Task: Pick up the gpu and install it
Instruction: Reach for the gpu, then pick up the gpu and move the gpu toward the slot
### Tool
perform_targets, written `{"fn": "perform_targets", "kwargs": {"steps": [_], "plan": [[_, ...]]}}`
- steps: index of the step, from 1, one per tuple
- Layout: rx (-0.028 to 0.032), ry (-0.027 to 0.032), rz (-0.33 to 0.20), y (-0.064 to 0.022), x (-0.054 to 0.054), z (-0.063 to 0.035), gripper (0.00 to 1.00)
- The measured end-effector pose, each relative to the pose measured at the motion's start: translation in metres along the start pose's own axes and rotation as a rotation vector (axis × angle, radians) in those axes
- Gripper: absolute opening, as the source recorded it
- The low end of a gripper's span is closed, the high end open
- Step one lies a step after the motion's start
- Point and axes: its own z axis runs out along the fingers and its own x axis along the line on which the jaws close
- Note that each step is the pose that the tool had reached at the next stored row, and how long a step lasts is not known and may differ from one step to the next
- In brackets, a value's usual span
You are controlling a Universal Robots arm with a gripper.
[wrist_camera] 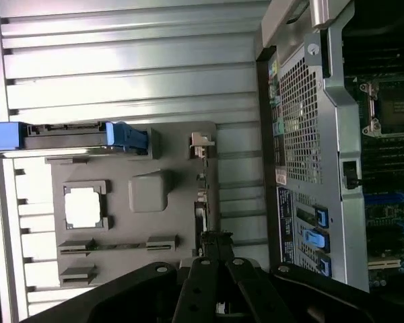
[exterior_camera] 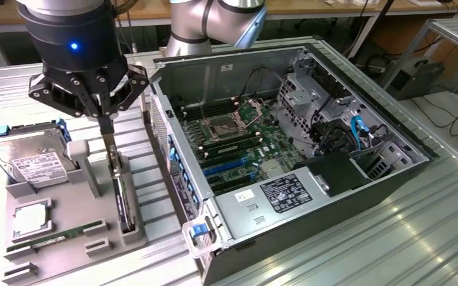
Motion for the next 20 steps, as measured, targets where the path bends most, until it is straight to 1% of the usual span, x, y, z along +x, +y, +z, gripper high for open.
{"fn": "perform_targets", "kwargs": {"steps": [4,5,20], "plan": [[0.0015,0.0012,0.000,-0.0105,0.0018,0.0029,0.11],[0.0015,0.0012,0.000,-0.0117,0.0018,0.0032,0.11],[0.0017,0.0013,0.000,-0.0117,0.0018,0.0032,0.11]]}}
